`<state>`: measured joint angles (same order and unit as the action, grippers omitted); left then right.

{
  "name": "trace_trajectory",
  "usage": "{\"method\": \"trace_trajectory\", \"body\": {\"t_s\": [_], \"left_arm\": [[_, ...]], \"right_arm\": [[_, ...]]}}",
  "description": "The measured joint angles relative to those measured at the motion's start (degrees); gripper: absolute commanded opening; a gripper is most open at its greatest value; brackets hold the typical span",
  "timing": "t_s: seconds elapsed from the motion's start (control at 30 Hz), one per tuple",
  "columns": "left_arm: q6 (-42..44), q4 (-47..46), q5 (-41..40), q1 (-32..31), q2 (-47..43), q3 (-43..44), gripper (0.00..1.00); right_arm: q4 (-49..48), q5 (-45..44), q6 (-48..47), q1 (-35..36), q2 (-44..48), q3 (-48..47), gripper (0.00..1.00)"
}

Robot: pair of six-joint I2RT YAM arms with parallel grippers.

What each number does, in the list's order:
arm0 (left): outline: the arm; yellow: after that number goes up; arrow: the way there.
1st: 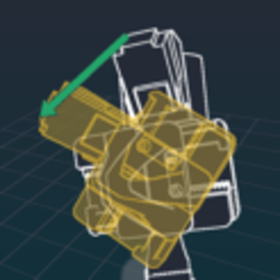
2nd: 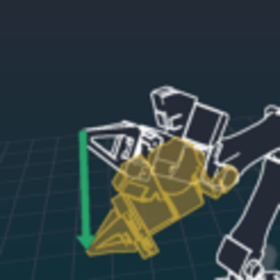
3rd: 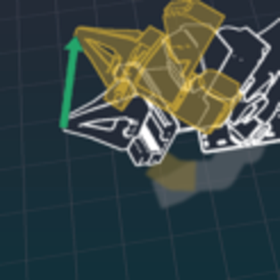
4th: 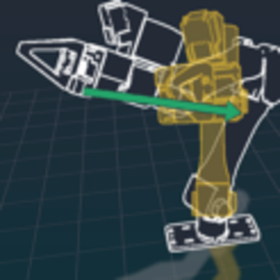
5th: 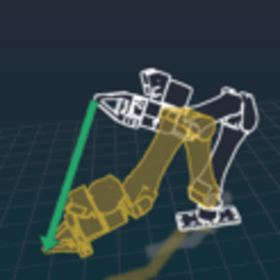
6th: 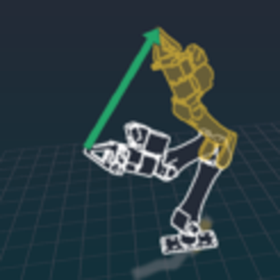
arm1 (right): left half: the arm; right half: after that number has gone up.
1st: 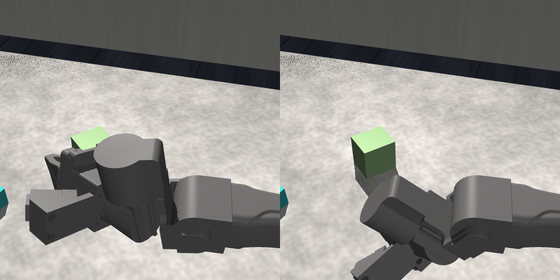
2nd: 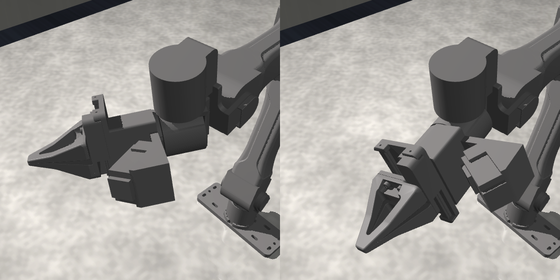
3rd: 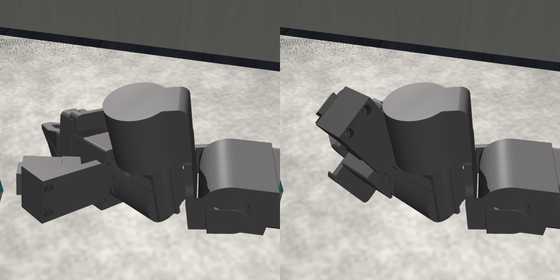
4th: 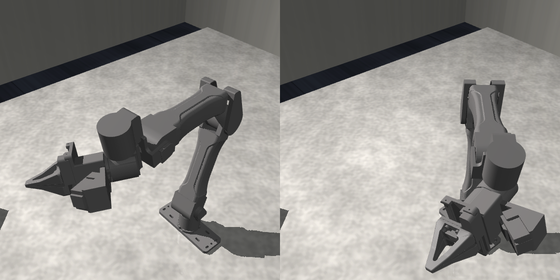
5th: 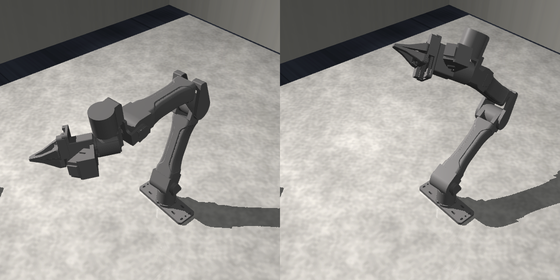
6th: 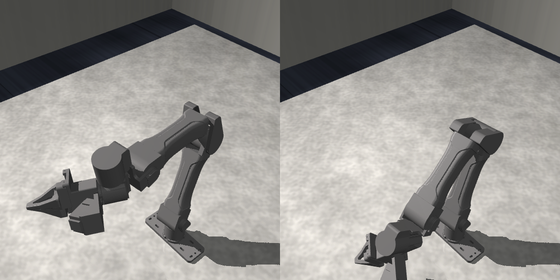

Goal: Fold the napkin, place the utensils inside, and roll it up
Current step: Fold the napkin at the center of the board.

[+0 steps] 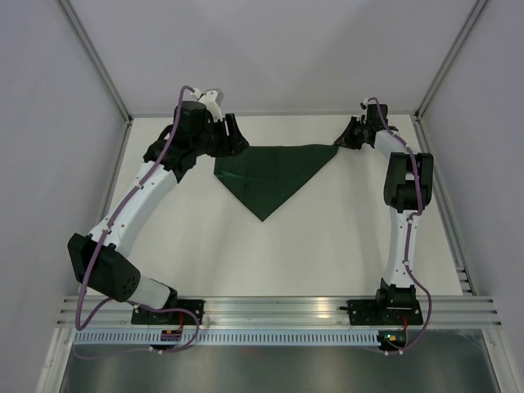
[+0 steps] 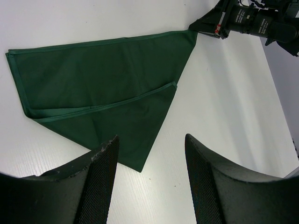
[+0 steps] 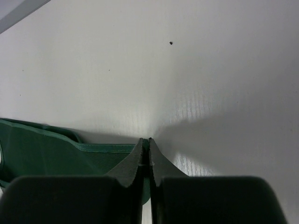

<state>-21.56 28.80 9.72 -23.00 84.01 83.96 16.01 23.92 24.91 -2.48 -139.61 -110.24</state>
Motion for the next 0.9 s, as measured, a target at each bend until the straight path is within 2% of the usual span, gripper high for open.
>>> {"method": "trace_trajectory", "body": {"t_s": [0.2, 0.6, 0.9], "left_arm": [[0.00, -0.70, 0.00, -0.02, 0.00, 0.00, 0.63], [-2.03, -6.08, 0.72, -0.02, 2.25, 0.00, 0.62], [-3.63, -11.80, 1.01, -0.02, 5.60, -0.94, 0.61]], "right_arm": [[-0.13, 1.57, -0.74, 0.13, 0.00, 0.07, 0.00], [-0.79, 1.51, -2.71, 2.71, 0.28, 1.66, 0.01], [0.26, 1.27, -6.47, 6.32, 4.24, 3.93, 0.00]]}}
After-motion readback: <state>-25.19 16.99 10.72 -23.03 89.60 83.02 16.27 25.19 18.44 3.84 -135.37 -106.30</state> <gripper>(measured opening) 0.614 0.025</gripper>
